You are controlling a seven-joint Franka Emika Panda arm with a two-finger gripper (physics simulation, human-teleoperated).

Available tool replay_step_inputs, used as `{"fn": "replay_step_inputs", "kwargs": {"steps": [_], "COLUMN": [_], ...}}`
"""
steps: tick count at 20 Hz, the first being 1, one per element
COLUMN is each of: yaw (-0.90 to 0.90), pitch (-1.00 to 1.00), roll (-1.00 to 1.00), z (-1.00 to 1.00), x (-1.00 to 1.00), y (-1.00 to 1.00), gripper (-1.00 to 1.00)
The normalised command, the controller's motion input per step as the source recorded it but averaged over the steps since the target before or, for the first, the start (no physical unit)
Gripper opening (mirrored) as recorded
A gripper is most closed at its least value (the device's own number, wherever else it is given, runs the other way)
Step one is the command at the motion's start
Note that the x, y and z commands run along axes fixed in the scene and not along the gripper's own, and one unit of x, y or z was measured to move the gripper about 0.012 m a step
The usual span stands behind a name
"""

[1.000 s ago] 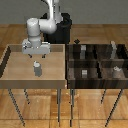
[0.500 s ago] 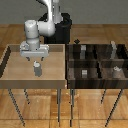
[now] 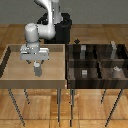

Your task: Place the milk carton into the appropriate compartment.

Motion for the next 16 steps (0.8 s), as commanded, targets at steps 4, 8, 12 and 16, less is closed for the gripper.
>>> {"fn": "replay_step_inputs", "kwargs": {"steps": [4, 8, 12, 16], "yaw": [0.00, 0.00, 0.00, 0.00], "pitch": [0.00, 0.00, 0.00, 0.00], "roll": [0.00, 0.00, 0.00, 0.00], "z": [0.00, -1.00, 0.00, 0.00], "x": [-0.50, 0.00, 0.00, 0.00], "y": [0.00, 0.00, 0.00, 0.00], "gripper": [1.00, 1.00, -1.00, -1.00]}}
